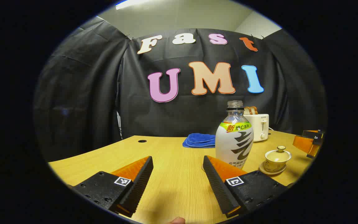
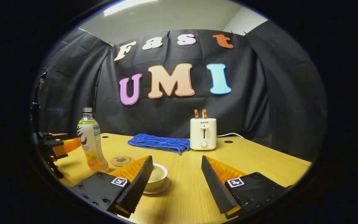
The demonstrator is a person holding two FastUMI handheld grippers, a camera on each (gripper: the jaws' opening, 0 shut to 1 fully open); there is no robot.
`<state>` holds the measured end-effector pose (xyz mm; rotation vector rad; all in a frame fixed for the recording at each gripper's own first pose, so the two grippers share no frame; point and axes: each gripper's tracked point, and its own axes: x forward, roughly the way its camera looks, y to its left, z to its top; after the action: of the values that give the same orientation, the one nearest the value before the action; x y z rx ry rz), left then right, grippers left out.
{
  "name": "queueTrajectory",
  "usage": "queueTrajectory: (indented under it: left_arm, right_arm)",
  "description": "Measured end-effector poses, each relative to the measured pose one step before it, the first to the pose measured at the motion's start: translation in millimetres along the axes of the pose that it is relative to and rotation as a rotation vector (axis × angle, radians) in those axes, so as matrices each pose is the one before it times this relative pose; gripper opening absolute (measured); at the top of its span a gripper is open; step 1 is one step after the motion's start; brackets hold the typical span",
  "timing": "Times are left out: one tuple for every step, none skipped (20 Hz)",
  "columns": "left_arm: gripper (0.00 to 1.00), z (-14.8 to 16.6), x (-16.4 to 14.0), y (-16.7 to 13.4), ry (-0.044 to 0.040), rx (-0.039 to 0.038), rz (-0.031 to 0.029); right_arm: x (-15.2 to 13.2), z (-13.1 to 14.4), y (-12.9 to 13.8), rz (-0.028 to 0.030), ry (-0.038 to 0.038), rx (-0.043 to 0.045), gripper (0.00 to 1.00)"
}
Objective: Open the teacup lid with one hand, grasp the water bottle and pour water into the teacup with the other hand; after pouring, place the water bottle on the coaster and then close the teacup lid.
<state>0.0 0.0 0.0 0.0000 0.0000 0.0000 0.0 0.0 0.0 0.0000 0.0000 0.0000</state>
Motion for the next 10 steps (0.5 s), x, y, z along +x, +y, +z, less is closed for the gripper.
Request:
queueTrajectory:
  left_arm:
    - [0.94,0.03,0.32,0.18,0.00178,0.00019,-0.00006]
    - [0.94,-1.05,-0.10,-1.14,-0.00075,-0.00091,0.00041]
    - [0.94,0.48,0.03,0.13,0.00008,0.00042,-0.00004]
    - [0.94,-0.22,0.26,0.44,0.00000,0.00019,0.00045]
    - [0.94,0.51,-0.15,0.15,0.00007,-0.00015,0.00295]
    - [0.94,-0.27,0.04,0.83,0.00063,-0.00004,0.00268]
    - [0.94,0.16,0.83,0.21,-0.00020,0.00005,0.00183]
    - [0.94,0.12,-0.59,-0.01,0.00025,0.00021,0.00078]
    - [0.94,-0.19,0.19,0.10,-0.00031,-0.00027,0.00025]
    - [0.94,-0.91,-0.47,-0.12,-0.00018,0.00000,0.00034]
  right_arm:
    - [-0.02,0.28,0.08,0.00116,-0.00042,-0.00004,0.99]
    - [0.52,-0.12,0.02,0.00187,-0.00014,0.00001,0.96]
    - [0.14,-0.54,0.68,0.00211,-0.00007,0.00026,0.96]
    - [0.15,0.38,0.61,0.00203,-0.00005,0.00005,0.96]
    - [-0.40,-0.63,-0.05,0.00081,0.00076,0.00021,0.96]
    - [-0.14,0.15,0.34,0.00019,-0.00058,-0.00002,0.96]
    - [0.35,-0.16,-0.18,-0.00009,0.00023,0.00001,0.96]
    - [-0.10,0.50,0.03,0.00002,-0.00031,-0.00003,0.99]
    - [0.11,-0.07,-0.49,-0.00004,-0.00034,0.00005,0.99]
    - [0.18,0.47,-0.02,-0.00016,0.00011,-0.00005,0.99]
